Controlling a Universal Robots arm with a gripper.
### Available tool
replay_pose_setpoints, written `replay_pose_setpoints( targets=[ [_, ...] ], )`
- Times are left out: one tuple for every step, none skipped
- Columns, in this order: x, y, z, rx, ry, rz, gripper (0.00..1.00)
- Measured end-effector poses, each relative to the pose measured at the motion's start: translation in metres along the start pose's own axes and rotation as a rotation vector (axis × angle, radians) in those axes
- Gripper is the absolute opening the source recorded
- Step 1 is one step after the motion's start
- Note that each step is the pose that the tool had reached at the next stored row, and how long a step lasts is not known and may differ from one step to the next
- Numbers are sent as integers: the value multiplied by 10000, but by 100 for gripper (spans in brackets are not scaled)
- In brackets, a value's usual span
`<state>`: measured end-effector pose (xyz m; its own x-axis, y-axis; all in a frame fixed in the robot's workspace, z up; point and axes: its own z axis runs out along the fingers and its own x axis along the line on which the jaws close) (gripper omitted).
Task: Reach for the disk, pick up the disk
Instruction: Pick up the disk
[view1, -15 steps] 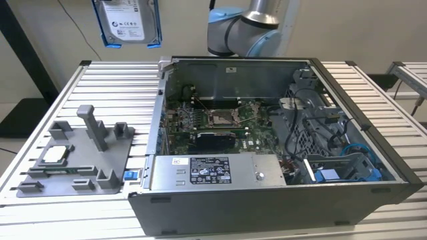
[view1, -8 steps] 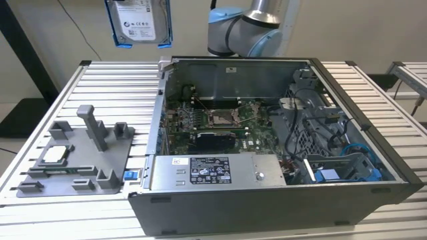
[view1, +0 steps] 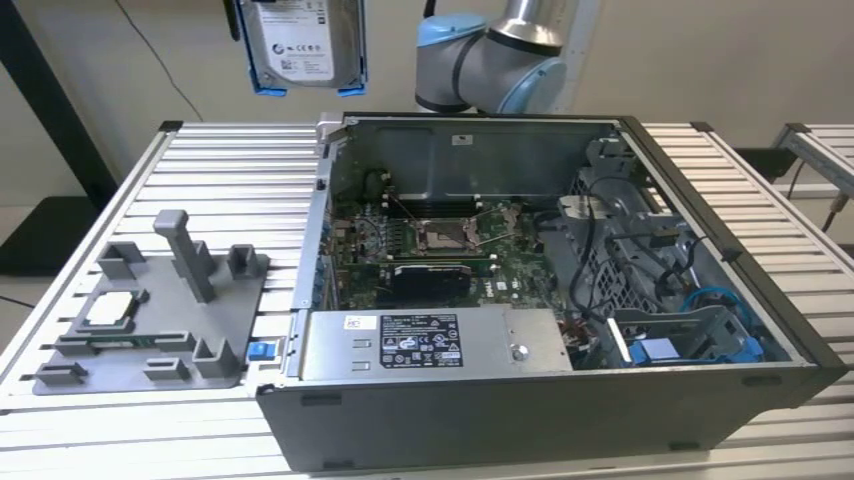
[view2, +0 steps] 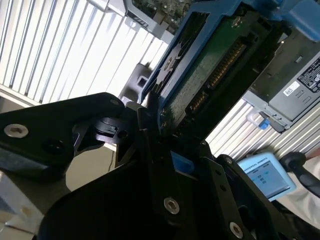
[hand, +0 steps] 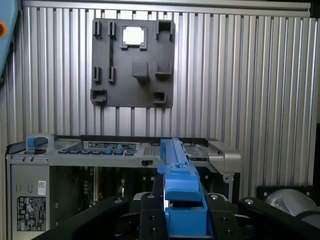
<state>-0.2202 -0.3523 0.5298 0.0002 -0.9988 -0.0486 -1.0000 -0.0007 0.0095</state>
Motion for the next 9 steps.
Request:
replay_pose_setpoints(
  targets=[
    [0,-21,0,1,-1,0,0],
    [0,-44,0,1,-1,0,0],
    [0,-69,0,1,0,0,0],
    [0,-96,1,1,-1,0,0],
    [0,-124,0,0,0,0,0],
    [0,-155,0,1,0,0,0],
    [0,-184,1,0,-1,0,0],
    [0,-213,1,1,0,0,0],
    [0,-242,1,1,-1,0,0]
  ],
)
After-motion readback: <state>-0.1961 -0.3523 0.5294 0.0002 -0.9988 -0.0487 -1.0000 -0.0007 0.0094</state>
